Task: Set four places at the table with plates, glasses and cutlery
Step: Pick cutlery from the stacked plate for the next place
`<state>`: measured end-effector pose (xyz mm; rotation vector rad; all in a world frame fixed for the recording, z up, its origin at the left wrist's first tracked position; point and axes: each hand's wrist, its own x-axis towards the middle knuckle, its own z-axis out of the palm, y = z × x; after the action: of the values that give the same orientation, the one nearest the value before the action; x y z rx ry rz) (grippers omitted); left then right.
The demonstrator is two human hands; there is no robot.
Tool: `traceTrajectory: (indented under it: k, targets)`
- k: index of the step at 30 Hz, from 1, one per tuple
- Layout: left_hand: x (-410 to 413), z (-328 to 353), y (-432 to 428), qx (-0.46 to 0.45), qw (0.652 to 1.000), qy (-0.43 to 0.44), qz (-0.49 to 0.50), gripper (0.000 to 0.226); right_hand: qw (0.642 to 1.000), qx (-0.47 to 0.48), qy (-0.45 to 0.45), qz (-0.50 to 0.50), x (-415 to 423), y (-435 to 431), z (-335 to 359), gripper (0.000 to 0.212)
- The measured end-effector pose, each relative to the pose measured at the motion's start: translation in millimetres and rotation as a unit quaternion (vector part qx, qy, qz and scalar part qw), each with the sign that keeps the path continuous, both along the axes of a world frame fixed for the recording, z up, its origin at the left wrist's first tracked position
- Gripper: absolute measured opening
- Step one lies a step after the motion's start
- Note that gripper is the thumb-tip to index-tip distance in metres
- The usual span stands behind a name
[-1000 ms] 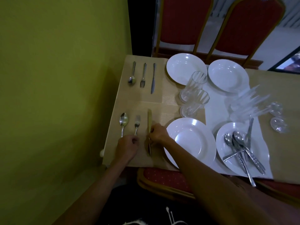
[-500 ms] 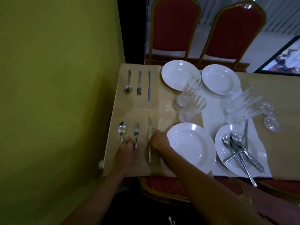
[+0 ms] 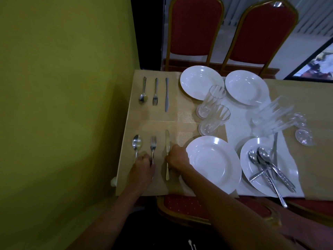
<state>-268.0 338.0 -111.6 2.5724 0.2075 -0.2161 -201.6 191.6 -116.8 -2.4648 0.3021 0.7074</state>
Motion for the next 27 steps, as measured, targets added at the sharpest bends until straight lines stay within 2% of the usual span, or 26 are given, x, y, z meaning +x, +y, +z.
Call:
traceTrajectory:
  k: [27]
  targets:
    - [0.3, -8.1, -0.1, -0.014, 1.000, 0.001, 0.003, 0.014, 1.000, 0.007, 0.027, 0.001, 1.5, 3.4, 8.2, 0.033]
